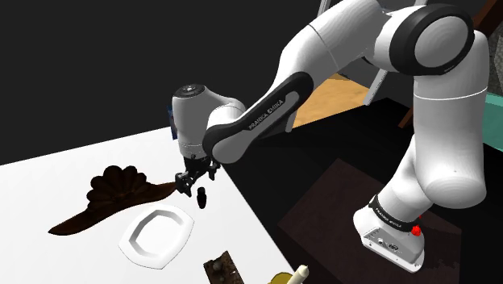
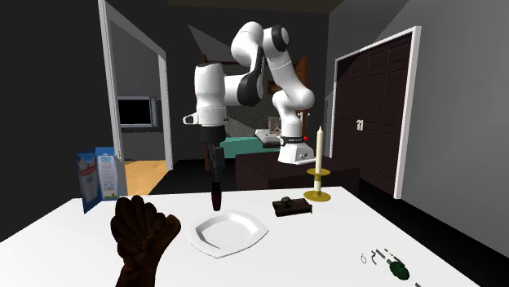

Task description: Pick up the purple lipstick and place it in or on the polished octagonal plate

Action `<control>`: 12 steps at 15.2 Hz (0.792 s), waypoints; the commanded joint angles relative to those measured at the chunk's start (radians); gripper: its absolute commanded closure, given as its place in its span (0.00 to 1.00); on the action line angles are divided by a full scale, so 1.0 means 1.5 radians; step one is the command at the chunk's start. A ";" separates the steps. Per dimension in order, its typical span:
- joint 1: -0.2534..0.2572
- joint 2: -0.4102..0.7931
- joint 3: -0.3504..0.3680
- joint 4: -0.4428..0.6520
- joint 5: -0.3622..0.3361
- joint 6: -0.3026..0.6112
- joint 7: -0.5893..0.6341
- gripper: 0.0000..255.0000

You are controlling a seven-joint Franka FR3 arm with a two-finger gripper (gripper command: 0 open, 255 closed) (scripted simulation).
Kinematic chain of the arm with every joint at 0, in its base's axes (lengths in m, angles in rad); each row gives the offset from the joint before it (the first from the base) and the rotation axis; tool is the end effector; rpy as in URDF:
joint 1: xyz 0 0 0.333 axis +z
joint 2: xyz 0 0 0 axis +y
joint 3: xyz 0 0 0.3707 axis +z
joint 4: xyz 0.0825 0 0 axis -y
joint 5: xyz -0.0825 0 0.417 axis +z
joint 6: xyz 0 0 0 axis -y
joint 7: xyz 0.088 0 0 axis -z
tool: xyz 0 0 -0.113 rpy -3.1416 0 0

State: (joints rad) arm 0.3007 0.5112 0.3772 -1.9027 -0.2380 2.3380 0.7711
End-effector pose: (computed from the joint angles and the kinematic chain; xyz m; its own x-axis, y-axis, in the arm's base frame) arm 0.5387 0.4058 0.2613 0.9989 0.0344 -0.0313 0.0347 -0.9994 0.0086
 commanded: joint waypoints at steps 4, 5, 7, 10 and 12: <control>0.002 0.007 -0.002 -0.001 -0.004 0.008 0.003 0.00; 0.002 0.007 -0.002 -0.001 -0.004 0.008 0.003 0.00; 0.002 0.007 -0.002 -0.001 -0.004 0.008 0.003 0.00; 0.002 0.007 -0.002 -0.001 -0.004 0.008 0.003 1.00; 0.002 0.007 -0.002 -0.001 -0.004 0.008 0.003 1.00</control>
State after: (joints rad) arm 0.3043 0.5220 0.3737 -1.9041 -0.2438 2.3507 0.7757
